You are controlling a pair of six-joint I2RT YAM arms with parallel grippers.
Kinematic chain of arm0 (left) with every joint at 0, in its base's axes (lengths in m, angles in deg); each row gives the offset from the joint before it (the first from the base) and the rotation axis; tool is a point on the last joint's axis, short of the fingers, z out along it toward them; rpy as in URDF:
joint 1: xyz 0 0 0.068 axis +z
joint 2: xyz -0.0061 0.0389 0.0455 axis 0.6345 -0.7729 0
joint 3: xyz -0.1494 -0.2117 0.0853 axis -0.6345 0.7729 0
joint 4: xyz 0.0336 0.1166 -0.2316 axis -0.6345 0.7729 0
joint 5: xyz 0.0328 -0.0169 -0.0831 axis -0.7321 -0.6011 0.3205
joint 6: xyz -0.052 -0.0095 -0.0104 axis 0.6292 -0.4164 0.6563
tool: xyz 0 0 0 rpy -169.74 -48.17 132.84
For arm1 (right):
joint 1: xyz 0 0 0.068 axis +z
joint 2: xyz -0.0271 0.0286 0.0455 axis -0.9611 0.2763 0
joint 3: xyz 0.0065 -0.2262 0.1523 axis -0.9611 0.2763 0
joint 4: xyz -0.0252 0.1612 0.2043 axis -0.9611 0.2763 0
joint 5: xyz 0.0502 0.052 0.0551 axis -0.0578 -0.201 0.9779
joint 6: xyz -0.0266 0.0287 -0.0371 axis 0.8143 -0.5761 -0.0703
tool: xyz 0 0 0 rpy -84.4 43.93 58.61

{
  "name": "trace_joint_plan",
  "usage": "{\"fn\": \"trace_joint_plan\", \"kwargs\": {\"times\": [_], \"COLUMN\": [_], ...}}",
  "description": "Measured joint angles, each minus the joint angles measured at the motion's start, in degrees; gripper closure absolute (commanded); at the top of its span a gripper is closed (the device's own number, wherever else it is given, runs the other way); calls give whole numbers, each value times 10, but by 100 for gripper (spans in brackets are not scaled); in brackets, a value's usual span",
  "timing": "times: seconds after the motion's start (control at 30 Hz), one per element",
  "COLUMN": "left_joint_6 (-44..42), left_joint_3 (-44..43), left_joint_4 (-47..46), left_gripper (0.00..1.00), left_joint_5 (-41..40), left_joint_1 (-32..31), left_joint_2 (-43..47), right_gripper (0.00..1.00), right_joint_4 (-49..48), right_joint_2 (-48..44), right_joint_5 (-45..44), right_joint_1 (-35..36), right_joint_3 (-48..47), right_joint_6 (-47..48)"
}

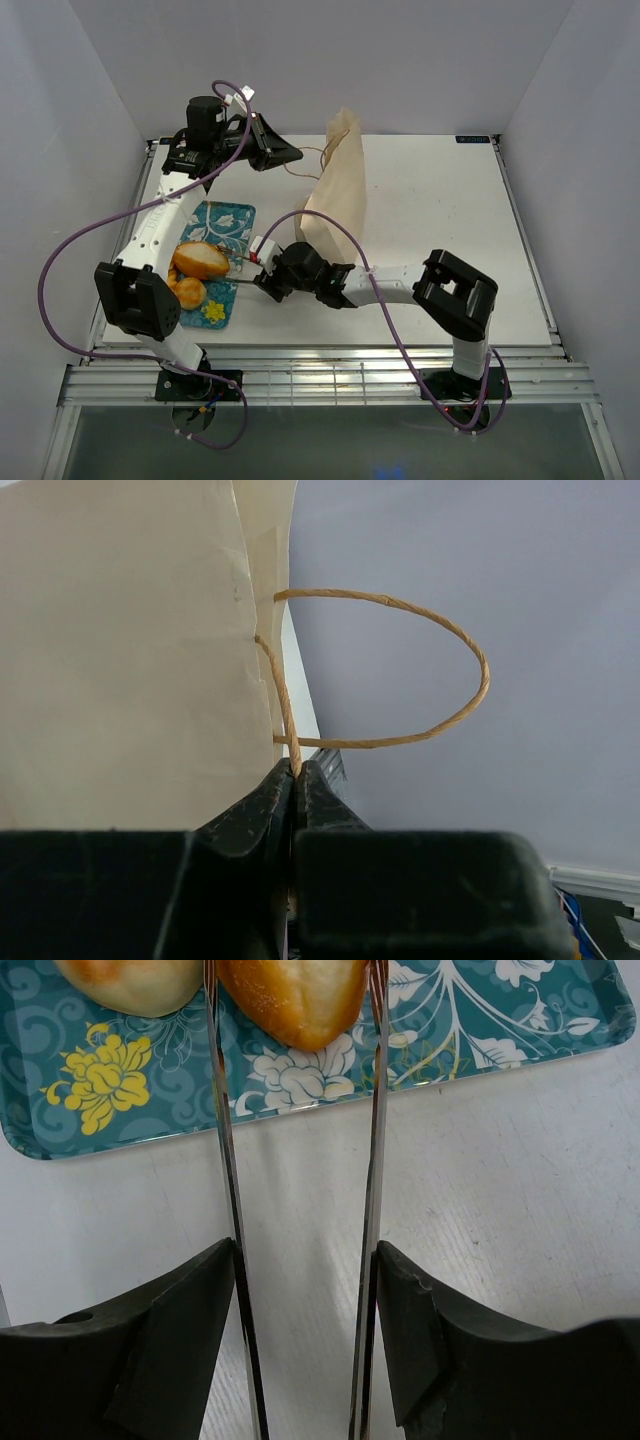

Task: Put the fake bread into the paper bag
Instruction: Pick up the fake bread from the plate.

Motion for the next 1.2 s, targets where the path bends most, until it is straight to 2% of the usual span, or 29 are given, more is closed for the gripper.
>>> {"fn": "trace_joint_plan", "kwargs": {"times": [0.07, 0.2, 0.33, 0.47, 0.53, 0.57, 0.7, 0.83, 1.2], "left_joint_6": [0, 0, 0, 0, 0, 0, -1, -4, -25], "left_joint_3": [2, 9, 16, 26, 28, 28, 29, 30, 38], "left_joint_4": [0, 0, 0, -1, -2, -2, -4, -4, -9], "left_gripper": [73, 63, 58, 52, 50, 50, 46, 42, 21], "left_joint_5": [0, 0, 0, 0, 0, 0, 0, -1, -34], "left_joint_1": [0, 0, 0, 0, 0, 0, 0, 0, 0], "left_joint_2": [1, 5, 10, 20, 24, 25, 31, 41, 89], "right_gripper": [37, 38, 44, 68, 74, 80, 92, 92, 92], "right_joint_4": [2, 6, 17, 23, 23, 23, 21, 17, 14], "right_joint_2": [3, 19, 29, 32, 32, 32, 32, 31, -23], "right_joint_5": [2, 7, 11, 12, 13, 14, 16, 16, 15], "right_joint_1": [0, 0, 0, 0, 0, 0, 0, 0, 0], "right_joint_3": [-3, -20, -28, -29, -29, -29, -27, -23, 31], "right_joint_6": [0, 1, 2, 2, 0, 0, -5, -10, -32]}}
